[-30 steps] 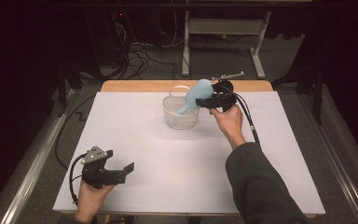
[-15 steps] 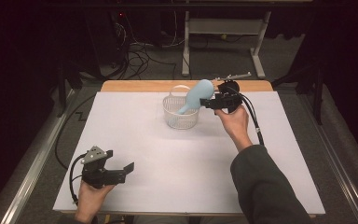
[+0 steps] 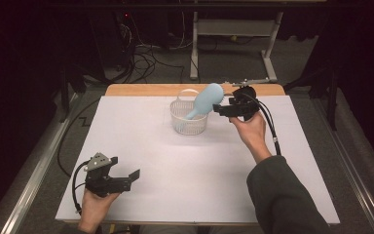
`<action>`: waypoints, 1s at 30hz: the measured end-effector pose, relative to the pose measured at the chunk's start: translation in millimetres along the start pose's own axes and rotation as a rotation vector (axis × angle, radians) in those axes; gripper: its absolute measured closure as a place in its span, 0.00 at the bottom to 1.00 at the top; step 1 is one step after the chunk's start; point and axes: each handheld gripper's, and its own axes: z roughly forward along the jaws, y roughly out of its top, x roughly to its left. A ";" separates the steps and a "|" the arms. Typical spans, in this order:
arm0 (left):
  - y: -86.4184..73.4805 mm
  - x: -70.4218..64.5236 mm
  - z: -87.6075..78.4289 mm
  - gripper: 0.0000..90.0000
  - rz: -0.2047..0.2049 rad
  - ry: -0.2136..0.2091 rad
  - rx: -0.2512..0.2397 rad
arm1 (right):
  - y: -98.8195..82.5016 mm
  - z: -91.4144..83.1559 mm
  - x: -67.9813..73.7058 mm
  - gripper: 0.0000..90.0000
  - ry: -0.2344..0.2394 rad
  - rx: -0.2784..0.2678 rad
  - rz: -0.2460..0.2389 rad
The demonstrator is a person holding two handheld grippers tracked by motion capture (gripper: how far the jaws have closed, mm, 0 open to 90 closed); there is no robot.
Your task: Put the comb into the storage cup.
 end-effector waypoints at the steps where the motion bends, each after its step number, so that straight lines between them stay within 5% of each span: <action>1: 0.0 -0.1 -0.1 0.01 0.000 0.000 0.000 | -1.0 -0.9 0.2 0.32 -0.001 0.003 -0.002; 30: -0.4 0.7 0.1 0.01 -0.009 0.000 -0.002 | -18.4 -24.1 -5.0 0.31 0.014 -0.021 -0.036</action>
